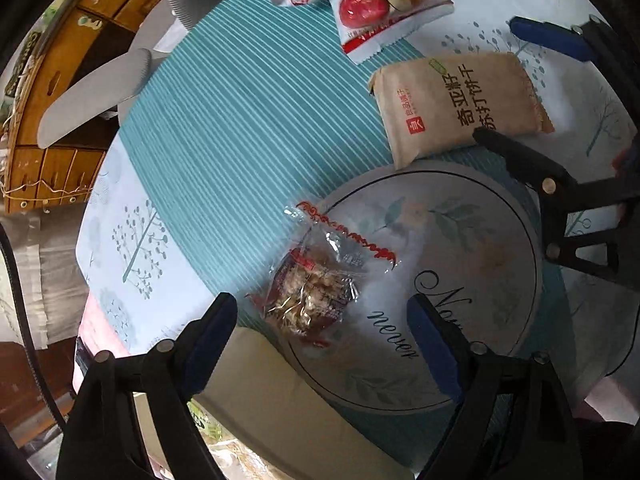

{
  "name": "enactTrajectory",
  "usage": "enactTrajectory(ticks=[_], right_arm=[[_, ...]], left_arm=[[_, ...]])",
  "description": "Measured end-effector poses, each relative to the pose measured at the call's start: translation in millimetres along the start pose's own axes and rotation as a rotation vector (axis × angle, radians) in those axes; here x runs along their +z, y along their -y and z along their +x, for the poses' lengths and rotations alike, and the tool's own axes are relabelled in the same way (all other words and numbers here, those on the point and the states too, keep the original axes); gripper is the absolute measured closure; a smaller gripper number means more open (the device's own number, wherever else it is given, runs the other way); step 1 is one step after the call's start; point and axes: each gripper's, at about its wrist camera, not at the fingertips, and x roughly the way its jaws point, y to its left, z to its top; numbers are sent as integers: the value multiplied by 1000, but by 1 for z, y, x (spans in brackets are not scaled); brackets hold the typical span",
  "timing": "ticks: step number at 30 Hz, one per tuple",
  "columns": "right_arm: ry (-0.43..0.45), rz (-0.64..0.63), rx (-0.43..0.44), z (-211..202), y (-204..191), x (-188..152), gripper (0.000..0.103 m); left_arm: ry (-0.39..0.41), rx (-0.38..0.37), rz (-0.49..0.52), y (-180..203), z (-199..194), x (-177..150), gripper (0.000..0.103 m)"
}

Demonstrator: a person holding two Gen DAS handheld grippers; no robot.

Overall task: Organize snacks
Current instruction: 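Grasp the clear nut bag with the left gripper while the right grasps the tan biscuit bag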

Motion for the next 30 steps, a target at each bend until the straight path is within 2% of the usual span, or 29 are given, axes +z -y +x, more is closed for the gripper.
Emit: enactTrajectory(ticks=[5,7,10,12,18,21,25,27,30], right_arm=[[-17,-9,26,8,-1,2,20],[-30,-2,41,10,0,3,21],[-39,33,78,13,4,5,27],[-48,57,105,14,7,6,35],[-68,127,118,14,14,8,53],[-92,104,119,14,11,10,53],[-100,66,126,14,10,10,50],[-105,56,129,13,10,8,42],[-109,21,132,11,5,6,35]], left_arm=[[-6,-1,9,1,8,6,24],[-16,-1,9,0,11,7,30],[-26,-1,5,-3,16,8,39],[-28,-6,-3,-5,18,8,45],[-32,-8,-37,-17,26,9,56],[-41,12,-51,-21,31,9,63],[-25,-29,-89,-29,31,9,64],[-18,-32,-107,-33,31,9,64],[4,-60,-144,-39,27,9,64]])
